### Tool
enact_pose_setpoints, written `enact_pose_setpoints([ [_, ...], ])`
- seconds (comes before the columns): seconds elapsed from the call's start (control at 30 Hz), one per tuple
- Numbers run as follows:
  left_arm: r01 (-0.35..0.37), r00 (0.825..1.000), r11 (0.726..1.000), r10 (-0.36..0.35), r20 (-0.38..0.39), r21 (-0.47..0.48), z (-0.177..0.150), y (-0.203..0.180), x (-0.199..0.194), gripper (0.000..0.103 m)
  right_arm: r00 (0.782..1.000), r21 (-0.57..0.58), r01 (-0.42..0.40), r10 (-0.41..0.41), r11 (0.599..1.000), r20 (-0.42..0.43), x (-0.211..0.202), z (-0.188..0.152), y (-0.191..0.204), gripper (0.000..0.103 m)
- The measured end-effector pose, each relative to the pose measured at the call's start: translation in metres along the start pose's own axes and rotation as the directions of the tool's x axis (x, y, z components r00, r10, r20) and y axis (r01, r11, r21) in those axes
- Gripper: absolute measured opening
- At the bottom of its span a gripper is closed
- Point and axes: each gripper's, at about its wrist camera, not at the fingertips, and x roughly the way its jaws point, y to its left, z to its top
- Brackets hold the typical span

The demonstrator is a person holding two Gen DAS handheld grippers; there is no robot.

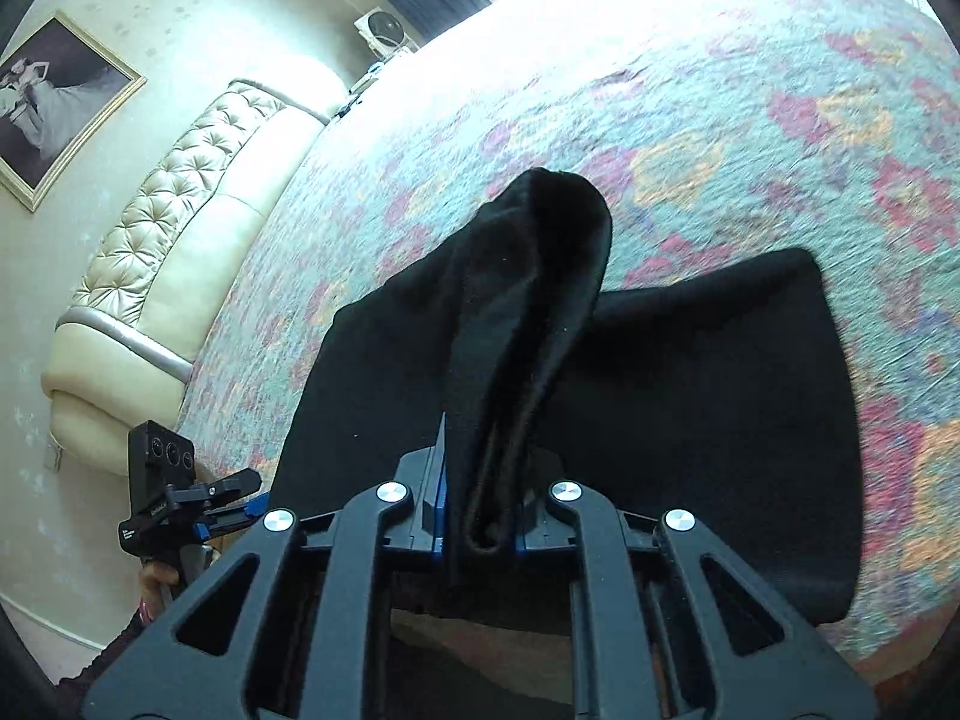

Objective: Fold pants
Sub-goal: 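Grasp the pants end with the right tool while the left tool grasps the other end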

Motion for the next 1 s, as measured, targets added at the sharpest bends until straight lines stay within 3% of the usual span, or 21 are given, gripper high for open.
enact_pose_setpoints([
  [0.23,0.040,0.998,0.999,-0.039,-0.041,0.023,-0.003,-0.013,0.018,0.083,0.992,0.103,0.127,-0.128,0.986,0.004,-0.025,-0.001,-0.068,0.014],
  [0.3,0.053,0.997,0.998,-0.051,-0.050,0.026,-0.005,-0.019,0.026,0.083,0.994,0.159,0.113,-0.113,0.981,-0.012,-0.020,-0.007,-0.090,0.014],
  [0.43,0.066,0.996,0.998,-0.065,-0.066,0.012,-0.007,-0.026,0.041,0.083,1.000,0.246,0.005,-0.006,0.969,0.001,-0.021,-0.011,-0.121,0.019],
  [0.57,0.087,0.994,0.995,-0.090,-0.068,-0.038,-0.008,-0.018,0.044,0.083,1.000,0.252,-0.024,0.019,0.967,0.022,-0.035,-0.014,-0.129,0.038],
  [0.67,0.120,0.991,0.989,-0.125,-0.056,-0.084,-0.010,-0.007,0.041,0.083,0.999,0.296,-0.011,-0.004,0.955,0.049,-0.053,-0.022,-0.147,0.075],
  [0.93,0.187,0.979,0.974,-0.196,-0.062,-0.124,-0.023,-0.003,0.038,0.083,0.980,0.441,-0.195,0.193,0.876,0.049,-0.041,-0.057,-0.179,0.078],
  [1.0,0.189,0.978,0.974,-0.198,-0.059,-0.128,-0.027,-0.003,0.040,0.083,0.976,0.430,-0.214,0.207,0.877,0.062,-0.035,-0.058,-0.173,0.087],
])
